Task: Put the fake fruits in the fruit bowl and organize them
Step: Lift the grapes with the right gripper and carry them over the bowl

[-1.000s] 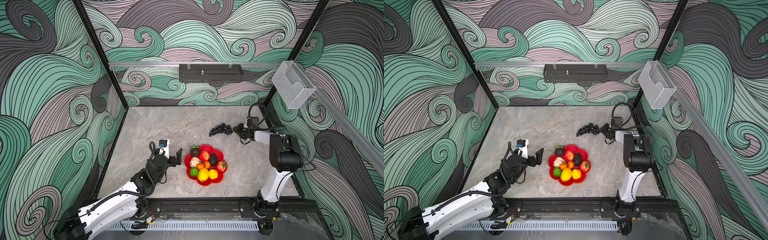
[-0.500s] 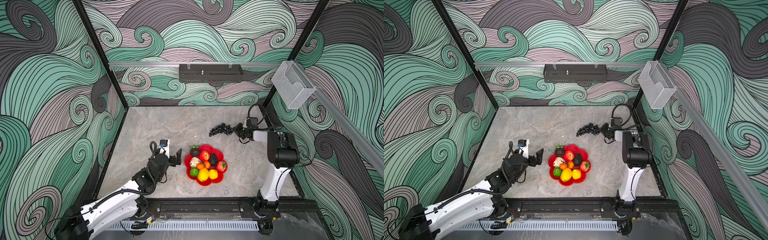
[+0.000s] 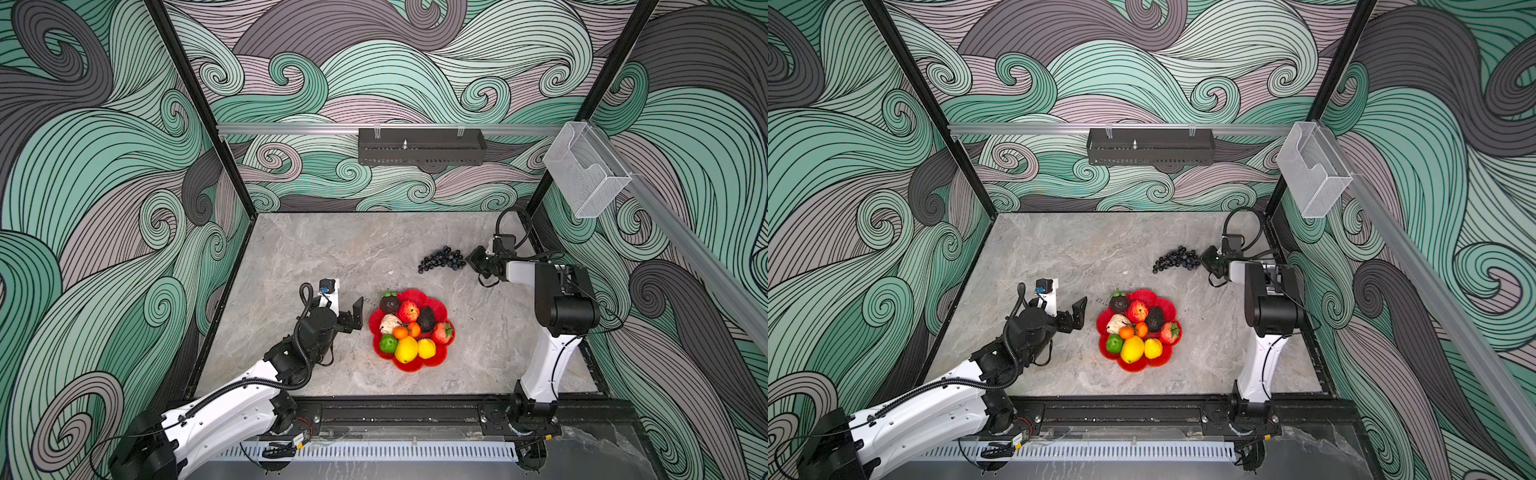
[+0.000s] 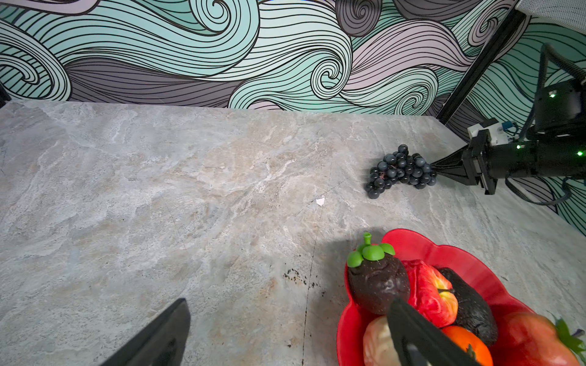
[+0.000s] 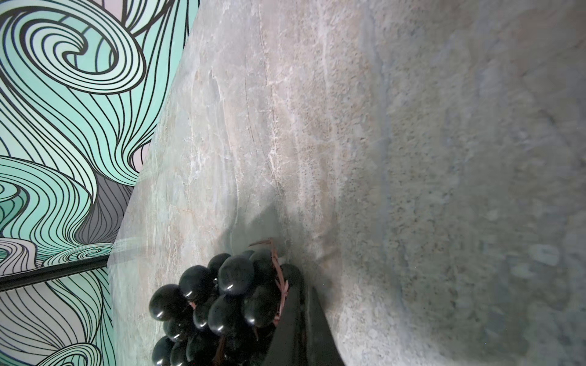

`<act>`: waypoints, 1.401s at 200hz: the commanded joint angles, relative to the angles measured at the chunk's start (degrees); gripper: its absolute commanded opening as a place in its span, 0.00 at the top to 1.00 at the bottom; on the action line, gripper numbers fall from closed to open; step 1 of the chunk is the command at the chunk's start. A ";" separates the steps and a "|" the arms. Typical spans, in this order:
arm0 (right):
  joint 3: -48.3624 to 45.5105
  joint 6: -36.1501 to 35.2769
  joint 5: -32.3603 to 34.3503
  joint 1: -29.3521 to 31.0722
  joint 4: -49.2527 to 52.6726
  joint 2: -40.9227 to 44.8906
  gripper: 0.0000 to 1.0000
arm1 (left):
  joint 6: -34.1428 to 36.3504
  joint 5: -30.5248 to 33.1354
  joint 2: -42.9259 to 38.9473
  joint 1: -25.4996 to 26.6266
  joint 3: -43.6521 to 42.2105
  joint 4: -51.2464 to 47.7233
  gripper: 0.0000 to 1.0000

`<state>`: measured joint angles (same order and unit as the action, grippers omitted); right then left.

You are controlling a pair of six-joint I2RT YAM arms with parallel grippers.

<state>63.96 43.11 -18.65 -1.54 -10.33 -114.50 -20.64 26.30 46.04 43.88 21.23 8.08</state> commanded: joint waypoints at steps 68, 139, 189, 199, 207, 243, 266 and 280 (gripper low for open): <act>2.63 -6.77 3.38 3.94 5.77 9.89 1.00 | -1.05 -1.04 0.16 -1.08 1.79 -0.78 0.01; 5.24 -10.57 2.83 9.01 13.34 20.98 1.00 | -1.49 -1.39 -1.36 -1.51 0.76 -0.52 0.01; 6.78 -14.28 3.47 12.96 20.26 30.09 1.00 | -1.71 -1.81 -2.68 -1.94 -0.04 -0.26 0.01; 6.86 -14.61 3.06 13.59 20.96 31.56 1.00 | -1.76 -1.83 -3.00 -1.98 -0.23 -0.24 0.01; 7.25 -15.08 2.61 14.21 21.98 32.64 1.00 | -1.85 -1.87 -3.30 -2.04 -0.40 -0.14 0.01; 9.55 -17.41 2.88 17.72 27.17 36.45 1.00 | -2.03 -2.07 -3.99 -2.30 -0.93 0.02 0.01; 10.75 -18.85 4.39 21.14 29.61 38.22 1.00 | -2.15 -2.19 -4.05 -2.47 -0.95 0.03 0.01; 11.50 -19.43 5.13 23.26 30.62 38.88 1.00 | -2.14 -2.22 -4.10 -2.57 -0.93 -0.06 0.01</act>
<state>73.14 26.28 -15.05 18.76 17.23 -77.36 -21.74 24.56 42.76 42.06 20.43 8.10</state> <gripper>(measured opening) 0.048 0.986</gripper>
